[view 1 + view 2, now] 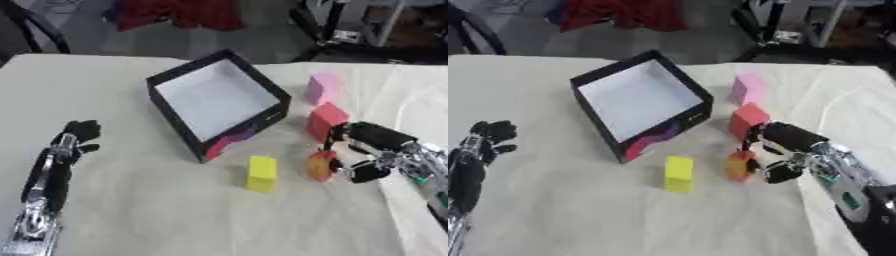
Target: Pick up objects on the table and place them in the box.
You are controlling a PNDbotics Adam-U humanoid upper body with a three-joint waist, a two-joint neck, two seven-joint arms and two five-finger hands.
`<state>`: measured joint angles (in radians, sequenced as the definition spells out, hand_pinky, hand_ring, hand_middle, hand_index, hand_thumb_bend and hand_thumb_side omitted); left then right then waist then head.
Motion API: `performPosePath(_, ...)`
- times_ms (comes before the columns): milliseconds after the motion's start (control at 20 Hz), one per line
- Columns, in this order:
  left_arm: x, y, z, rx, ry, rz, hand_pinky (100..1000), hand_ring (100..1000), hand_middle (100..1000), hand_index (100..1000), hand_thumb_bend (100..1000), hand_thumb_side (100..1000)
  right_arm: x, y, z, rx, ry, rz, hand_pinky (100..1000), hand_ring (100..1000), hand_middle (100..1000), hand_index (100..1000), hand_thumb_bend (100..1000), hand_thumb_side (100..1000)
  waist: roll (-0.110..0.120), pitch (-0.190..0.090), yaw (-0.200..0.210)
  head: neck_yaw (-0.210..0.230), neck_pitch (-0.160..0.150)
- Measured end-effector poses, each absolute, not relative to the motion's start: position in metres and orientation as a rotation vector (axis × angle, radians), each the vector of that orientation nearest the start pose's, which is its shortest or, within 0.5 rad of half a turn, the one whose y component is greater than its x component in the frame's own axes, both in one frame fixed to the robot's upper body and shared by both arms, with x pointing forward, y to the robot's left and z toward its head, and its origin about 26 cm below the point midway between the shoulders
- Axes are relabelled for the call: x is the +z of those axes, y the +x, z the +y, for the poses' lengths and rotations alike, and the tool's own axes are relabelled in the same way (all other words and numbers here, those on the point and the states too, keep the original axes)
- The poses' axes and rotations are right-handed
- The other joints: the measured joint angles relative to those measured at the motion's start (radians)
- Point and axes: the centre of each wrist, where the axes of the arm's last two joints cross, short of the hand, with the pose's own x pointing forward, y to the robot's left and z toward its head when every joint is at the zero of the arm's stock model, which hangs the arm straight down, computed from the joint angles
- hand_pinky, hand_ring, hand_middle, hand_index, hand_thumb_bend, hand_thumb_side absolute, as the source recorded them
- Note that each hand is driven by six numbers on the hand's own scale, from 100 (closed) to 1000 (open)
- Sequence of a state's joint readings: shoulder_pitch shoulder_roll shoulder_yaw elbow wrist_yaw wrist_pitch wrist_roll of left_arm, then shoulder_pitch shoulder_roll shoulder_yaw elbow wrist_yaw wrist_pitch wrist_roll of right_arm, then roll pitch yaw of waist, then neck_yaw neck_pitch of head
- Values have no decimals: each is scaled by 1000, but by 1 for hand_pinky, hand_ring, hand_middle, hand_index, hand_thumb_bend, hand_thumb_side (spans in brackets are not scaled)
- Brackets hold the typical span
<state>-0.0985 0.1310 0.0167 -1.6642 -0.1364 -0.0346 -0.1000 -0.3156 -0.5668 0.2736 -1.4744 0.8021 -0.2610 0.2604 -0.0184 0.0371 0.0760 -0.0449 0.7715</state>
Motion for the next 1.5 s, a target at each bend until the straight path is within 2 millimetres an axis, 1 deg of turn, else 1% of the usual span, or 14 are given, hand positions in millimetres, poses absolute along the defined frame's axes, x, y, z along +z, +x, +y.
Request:
performPosePath(50, 44, 300, 264, -311, 137, -1769, 779, 816, 739, 814, 151, 1000, 80, 346, -303, 1614, -700, -1504, 807, 726, 611, 251, 100, 169, 0, 0, 0, 0, 0)
performPosePath(100, 44, 300, 264, -311, 137, -1769, 779, 816, 739, 814, 151, 1000, 84, 345, -302, 1595, -703, -1532, 806, 724, 607, 251, 100, 100, 0, 0, 0, 1, 0)
performPosePath(250, 44, 300, 264, -311, 137, -1769, 780, 816, 739, 814, 150, 1000, 101, 344, -298, 1540, -696, -1619, 804, 720, 603, 248, 100, 100, 0, 0, -1, 2, 0)
performPosePath(500, 44, 300, 264, -311, 136, -1769, 780, 816, 740, 814, 150, 1000, 154, 350, -289, 1496, -697, -1775, 807, 722, 604, 250, 100, 100, 0, 0, -1, 3, 0)
performPosePath(550, 44, 300, 264, -311, 136, -1769, 780, 816, 740, 814, 150, 1000, 162, 350, -287, 1492, -694, -1794, 807, 722, 604, 250, 100, 100, 0, 0, 0, 3, 0)
performPosePath(650, 44, 300, 264, -311, 136, -1769, 780, 816, 740, 814, 148, 1000, 169, 350, -286, 1484, -682, -1806, 808, 722, 606, 262, 100, 100, 0, 0, 0, 3, 0)
performPosePath(700, 44, 300, 264, -313, 135, -1768, 780, 816, 740, 814, 148, 1000, 171, 350, -286, 1483, -678, -1812, 808, 722, 606, 263, 100, 100, 0, 0, 3, 2, 0)
performPosePath(750, 44, 300, 262, -319, 129, -1768, 780, 816, 740, 814, 148, 1000, 176, 350, -285, 1484, -679, -1823, 808, 722, 606, 263, 100, 100, 0, 0, 15, -2, 0)
performPosePath(900, 44, 301, 259, -334, 113, -1768, 780, 816, 740, 814, 148, 1000, 195, 357, -276, 1494, -694, -1861, 809, 720, 609, 270, 100, 100, 0, 0, 46, -19, 0)
performPosePath(1150, 47, 304, 250, -350, 70, -1786, 780, 817, 740, 813, 147, 1000, 205, 380, -257, 1485, -694, -1839, 808, 716, 608, 275, 100, 100, 1, 2, 77, -51, 0)
performPosePath(1300, 49, 306, 243, -361, 44, -1795, 780, 817, 740, 813, 146, 1000, 210, 396, -240, 1460, -694, -1817, 810, 711, 607, 285, 100, 100, 8, 19, 91, -72, 0)
performPosePath(1400, 50, 307, 241, -367, 31, -1799, 780, 817, 740, 813, 146, 1000, 213, 406, -229, 1434, -696, -1801, 810, 710, 607, 295, 100, 100, 13, 21, 98, -86, 0)
performPosePath(1500, 51, 308, 238, -369, 21, -1804, 781, 818, 740, 813, 145, 1000, 219, 415, -217, 1406, -701, -1789, 810, 712, 611, 337, 100, 100, 13, 31, 103, -96, 0)
